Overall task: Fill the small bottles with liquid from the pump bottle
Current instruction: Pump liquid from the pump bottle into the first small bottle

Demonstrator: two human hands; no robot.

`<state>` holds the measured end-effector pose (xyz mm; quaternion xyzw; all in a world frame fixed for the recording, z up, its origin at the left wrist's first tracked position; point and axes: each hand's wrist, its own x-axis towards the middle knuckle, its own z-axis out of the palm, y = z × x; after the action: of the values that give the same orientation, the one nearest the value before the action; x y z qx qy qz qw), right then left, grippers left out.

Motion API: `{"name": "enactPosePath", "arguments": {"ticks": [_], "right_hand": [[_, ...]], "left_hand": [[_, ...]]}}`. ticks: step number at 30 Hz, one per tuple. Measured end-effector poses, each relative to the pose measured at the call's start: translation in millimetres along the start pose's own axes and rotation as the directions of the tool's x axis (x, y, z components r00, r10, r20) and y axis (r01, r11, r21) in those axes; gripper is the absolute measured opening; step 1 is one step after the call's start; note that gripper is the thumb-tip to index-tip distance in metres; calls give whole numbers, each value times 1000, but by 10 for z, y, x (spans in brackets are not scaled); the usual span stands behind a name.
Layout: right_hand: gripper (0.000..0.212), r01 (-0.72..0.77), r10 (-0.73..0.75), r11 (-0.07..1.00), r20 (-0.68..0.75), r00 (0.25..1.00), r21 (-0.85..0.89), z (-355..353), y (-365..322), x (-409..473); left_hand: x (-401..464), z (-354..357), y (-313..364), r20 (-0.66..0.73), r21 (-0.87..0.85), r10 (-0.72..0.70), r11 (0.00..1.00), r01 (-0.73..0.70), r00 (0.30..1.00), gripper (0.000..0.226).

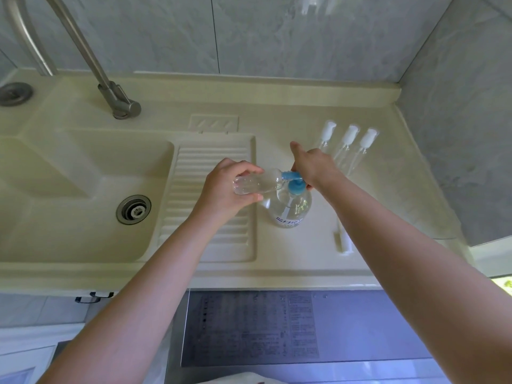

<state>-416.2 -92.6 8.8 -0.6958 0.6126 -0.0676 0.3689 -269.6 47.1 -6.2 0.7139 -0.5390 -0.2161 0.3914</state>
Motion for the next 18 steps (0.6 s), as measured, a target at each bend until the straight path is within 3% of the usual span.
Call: {"name": "enactPosePath", "arguments": {"ticks": [4,8,10,14,18], "right_hand": [[55,29,-29,999,-31,999,-25,72,32,-2],[24,5,-7,1000,-98,995,-20,171,52,-10],[29,20,-23,999,-103,994,-27,178,73,12],[69,-25,27,998,-45,999,51,107,48,52],[68,-19,19,1000,4,1000,-15,59,19,55]], "left_hand": [[-9,17,-11,-13,-12,2,1000,-2,1000,51],[-17,40,-30,-12,2,7,1000,-7,1000,51],[-21,45,-31,-9,-9,4,1000,-5,1000,51],[-37,40,-23,-20,-17,9,1000,-9,1000,52],[-34,32,-20,-27,-3,13,1000,-13,1000,53]]}}
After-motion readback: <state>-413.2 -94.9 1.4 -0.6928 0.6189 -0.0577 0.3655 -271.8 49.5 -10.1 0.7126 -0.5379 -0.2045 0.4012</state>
